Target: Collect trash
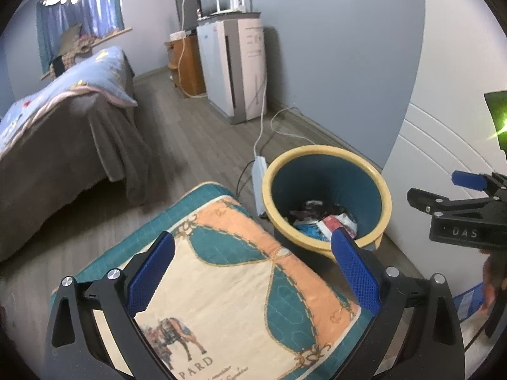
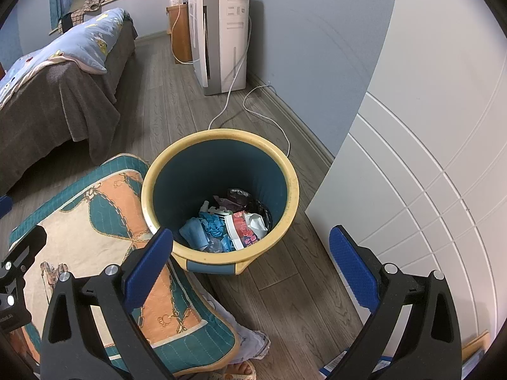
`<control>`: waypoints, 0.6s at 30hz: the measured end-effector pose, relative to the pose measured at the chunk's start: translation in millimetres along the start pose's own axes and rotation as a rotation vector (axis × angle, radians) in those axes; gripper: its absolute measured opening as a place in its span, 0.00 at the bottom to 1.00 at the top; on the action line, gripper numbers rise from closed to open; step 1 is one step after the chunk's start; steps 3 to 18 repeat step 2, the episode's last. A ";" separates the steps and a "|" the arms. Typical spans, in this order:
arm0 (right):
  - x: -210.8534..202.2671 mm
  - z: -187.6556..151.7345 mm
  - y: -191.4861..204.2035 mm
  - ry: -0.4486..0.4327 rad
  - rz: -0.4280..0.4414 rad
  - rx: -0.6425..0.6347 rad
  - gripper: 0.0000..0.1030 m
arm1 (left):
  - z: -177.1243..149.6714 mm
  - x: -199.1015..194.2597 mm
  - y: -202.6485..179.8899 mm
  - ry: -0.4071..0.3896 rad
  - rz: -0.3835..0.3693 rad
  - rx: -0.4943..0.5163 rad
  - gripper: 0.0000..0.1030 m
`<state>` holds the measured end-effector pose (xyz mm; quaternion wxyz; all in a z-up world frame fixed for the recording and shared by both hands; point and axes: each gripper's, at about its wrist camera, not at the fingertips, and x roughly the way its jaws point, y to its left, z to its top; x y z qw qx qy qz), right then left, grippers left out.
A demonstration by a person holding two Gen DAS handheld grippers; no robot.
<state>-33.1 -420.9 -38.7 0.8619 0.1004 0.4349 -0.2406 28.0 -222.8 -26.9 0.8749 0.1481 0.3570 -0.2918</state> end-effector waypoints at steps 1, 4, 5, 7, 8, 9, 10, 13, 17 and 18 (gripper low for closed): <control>-0.4 1.4 1.4 0.005 0.002 0.006 0.94 | -0.3 -1.7 2.1 0.000 0.000 -0.005 0.95; -1.0 3.6 3.7 0.008 0.000 0.015 0.94 | -0.9 -5.3 5.2 -0.006 0.005 -0.013 0.95; -1.0 3.6 3.7 0.008 0.000 0.015 0.94 | -0.9 -5.3 5.2 -0.006 0.005 -0.013 0.95; -1.0 3.6 3.7 0.008 0.000 0.015 0.94 | -0.9 -5.3 5.2 -0.006 0.005 -0.013 0.95; -1.0 3.6 3.7 0.008 0.000 0.015 0.94 | -0.9 -5.3 5.2 -0.006 0.005 -0.013 0.95; -1.0 3.6 3.7 0.008 0.000 0.015 0.94 | -0.9 -5.3 5.2 -0.006 0.005 -0.013 0.95; -1.0 3.6 3.7 0.008 0.000 0.015 0.94 | -0.9 -5.3 5.2 -0.006 0.005 -0.013 0.95; -1.0 3.6 3.7 0.008 0.000 0.015 0.94 | -0.9 -5.3 5.2 -0.006 0.005 -0.013 0.95; -1.0 3.6 3.7 0.008 0.000 0.015 0.94 | -0.9 -5.3 5.2 -0.006 0.005 -0.013 0.95; -1.0 3.6 3.7 0.008 0.000 0.015 0.94 | -0.9 -5.3 5.2 -0.006 0.005 -0.013 0.95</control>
